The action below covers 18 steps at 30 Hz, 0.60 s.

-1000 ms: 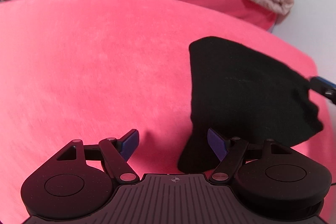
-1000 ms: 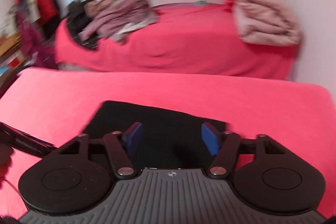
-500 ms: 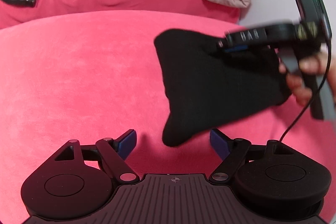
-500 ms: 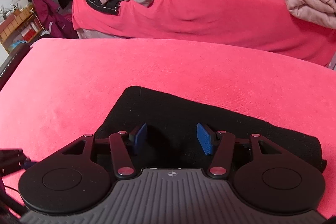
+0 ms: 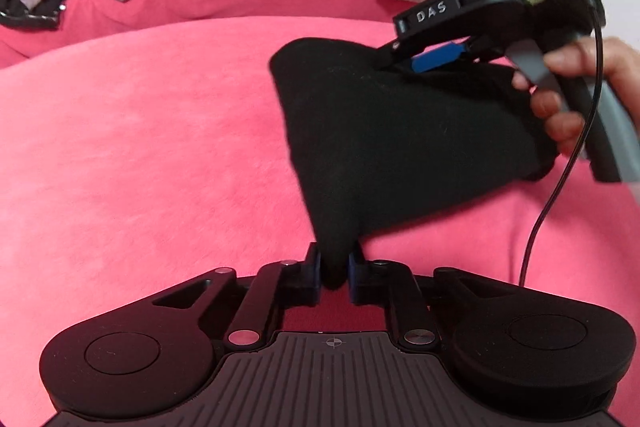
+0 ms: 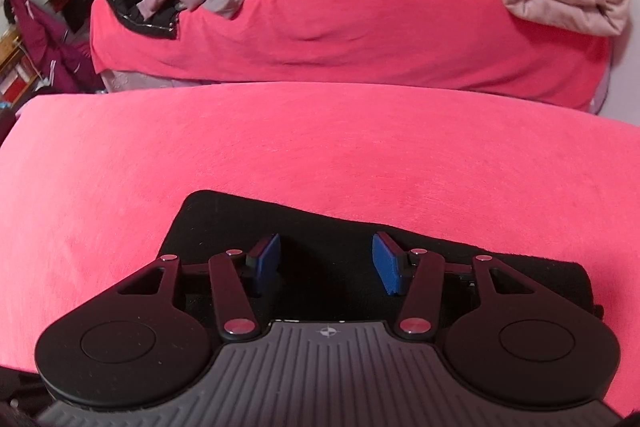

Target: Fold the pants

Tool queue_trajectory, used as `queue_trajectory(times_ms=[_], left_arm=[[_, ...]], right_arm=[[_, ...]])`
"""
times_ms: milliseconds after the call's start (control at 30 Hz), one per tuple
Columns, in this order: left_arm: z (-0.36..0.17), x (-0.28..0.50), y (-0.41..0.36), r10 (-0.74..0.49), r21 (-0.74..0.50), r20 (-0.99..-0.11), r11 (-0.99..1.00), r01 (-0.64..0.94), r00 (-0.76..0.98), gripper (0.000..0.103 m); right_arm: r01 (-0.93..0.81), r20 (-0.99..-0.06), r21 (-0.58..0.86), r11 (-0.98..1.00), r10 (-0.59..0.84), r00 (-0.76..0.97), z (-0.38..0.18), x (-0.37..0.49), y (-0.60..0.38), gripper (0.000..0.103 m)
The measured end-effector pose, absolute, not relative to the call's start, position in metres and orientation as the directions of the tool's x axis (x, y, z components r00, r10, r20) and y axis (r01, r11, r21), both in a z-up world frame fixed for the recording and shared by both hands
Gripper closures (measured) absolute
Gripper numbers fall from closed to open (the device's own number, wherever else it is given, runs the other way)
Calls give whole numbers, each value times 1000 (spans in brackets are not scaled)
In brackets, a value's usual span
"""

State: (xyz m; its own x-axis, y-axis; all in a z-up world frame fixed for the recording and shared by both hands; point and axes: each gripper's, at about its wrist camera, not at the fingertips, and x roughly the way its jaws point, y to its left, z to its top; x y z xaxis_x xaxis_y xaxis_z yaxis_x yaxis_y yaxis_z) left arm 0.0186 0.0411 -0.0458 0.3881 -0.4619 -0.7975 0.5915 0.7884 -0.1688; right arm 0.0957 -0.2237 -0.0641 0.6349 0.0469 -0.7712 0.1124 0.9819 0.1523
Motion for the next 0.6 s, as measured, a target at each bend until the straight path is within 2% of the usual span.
queue_trajectory(times_ms=[100,167,233,267,300,367,467,600], left_arm=[[-46,21,45,-459,-182,-805,794,580,376,37],[-45,23,46,-458,-188,-806,798,572,375,32],[-43,26,47,-473,-210,-805,792,573,359,20],[-40,26,48,-476,-217,-805,792,571,355,8],[-38,26,51,-480,-225,-804,792,567,351,0],[-30,24,61,-503,-255,-791,787,561,347,0],[-20,24,72,-511,-267,-777,797,542,367,0],[-20,51,62,-514,-305,-768,818,488,381,0]], right_arm=[[37,-718,106,994,51,695,-47,86,-205,44],[-73,-705,95,993,119,699,-39,84,-186,34],[-147,-719,33,989,126,684,-40,88,-164,29],[-181,-720,-12,983,117,684,-42,92,-155,26],[-214,-719,-59,975,107,687,-44,95,-148,24],[-265,-728,-113,958,101,678,-47,107,-143,20],[-323,-769,-115,939,121,627,-48,130,-148,20],[-354,-841,4,935,195,505,-49,160,-157,21]])
